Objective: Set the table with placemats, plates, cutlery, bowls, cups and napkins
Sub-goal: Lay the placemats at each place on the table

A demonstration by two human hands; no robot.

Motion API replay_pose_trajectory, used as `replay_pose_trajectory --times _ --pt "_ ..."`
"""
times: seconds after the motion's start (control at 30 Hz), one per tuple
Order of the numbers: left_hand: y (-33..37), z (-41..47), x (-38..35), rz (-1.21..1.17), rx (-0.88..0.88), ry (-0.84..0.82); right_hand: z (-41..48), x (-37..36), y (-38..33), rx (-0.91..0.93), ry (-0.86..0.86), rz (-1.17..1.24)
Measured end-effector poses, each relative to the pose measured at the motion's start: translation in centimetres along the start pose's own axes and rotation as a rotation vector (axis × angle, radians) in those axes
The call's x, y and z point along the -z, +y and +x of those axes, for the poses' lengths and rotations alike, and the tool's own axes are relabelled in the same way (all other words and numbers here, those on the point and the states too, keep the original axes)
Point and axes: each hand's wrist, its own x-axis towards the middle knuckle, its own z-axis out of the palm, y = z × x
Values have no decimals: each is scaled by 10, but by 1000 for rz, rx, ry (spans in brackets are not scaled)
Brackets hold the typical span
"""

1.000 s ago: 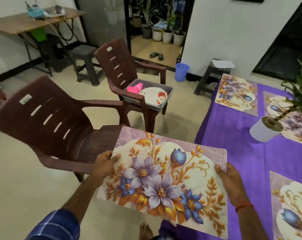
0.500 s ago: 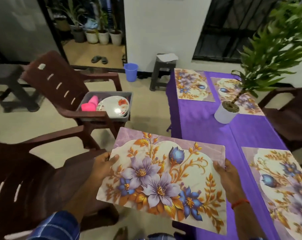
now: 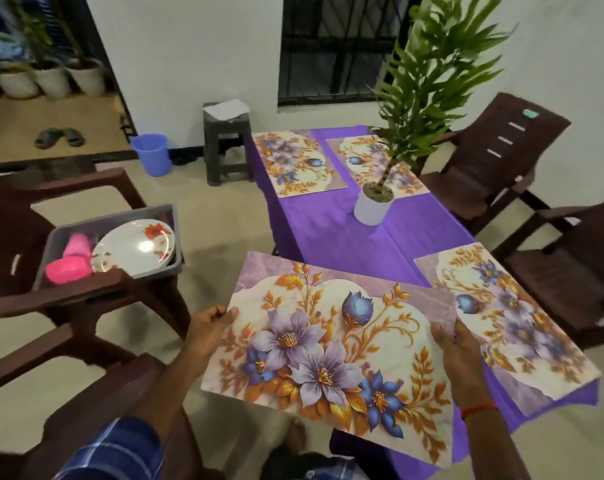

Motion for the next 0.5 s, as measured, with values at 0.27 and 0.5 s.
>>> replay_pose_trajectory --times 0.27,0.5 --pt "34 73 -68 63 -53 -121 51 14 21 -88 148 74" --pt "58 129 -101 220 -77 -213 78 5 50 -143 247 151"
